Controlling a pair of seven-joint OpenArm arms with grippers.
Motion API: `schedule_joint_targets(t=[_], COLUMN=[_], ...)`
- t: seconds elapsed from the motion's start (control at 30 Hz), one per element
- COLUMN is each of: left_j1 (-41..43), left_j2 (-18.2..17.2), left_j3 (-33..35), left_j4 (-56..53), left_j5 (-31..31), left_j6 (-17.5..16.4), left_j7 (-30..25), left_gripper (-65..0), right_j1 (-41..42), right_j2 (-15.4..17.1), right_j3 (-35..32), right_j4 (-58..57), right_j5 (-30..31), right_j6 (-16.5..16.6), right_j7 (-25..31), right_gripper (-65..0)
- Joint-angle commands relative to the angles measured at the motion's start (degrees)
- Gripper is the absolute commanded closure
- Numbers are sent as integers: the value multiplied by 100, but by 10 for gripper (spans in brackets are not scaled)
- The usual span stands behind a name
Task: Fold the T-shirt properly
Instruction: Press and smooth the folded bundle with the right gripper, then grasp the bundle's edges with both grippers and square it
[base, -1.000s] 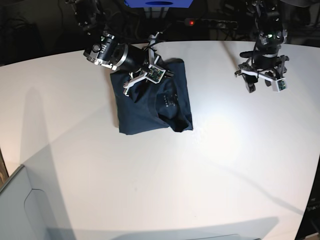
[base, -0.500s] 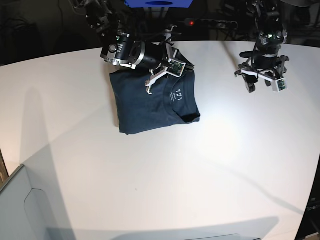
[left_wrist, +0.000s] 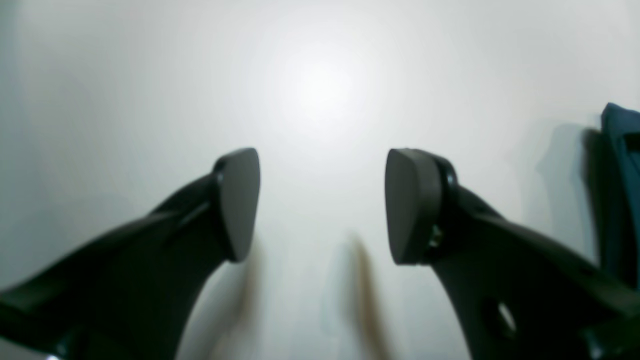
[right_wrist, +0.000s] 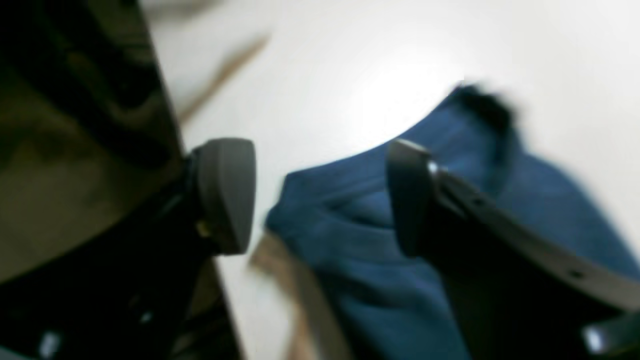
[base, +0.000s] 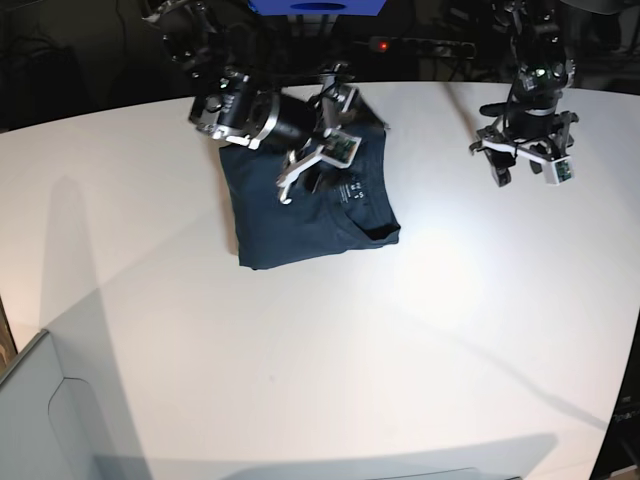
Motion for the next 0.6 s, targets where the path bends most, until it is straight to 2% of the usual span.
schedule_joint_targets(t=[0.0, 0.1, 0.27, 0.4, 0.57], left_j1=[-19, -168, -335, -353, -511], left_j2=[-29, 14, 120, 208, 278], left_j3=[10, 116, 696, 1180, 1549], left_j4=[222, 459, 538, 547, 521], left_j5=[-11, -11, -11, -11, -11], left_j6=[-9, -9, -9, 0, 0], left_j7=[-159, -159, -159, -176, -159], left_gripper=[-383, -383, -383, -383, -383], right_j1=[-8, -16, -52, -183, -315], right_j2=[6, -12, -3, 6, 6], right_j3=[174, 798, 1598, 1880, 1923], right_j4=[205, 276, 267, -67, -551], right_j5=[79, 79, 79, 70, 70], right_j6=[33, 33, 33, 33, 42], right_j7=[116, 116, 72, 116, 125], right_gripper=[-405, -405, -405, -405, -405])
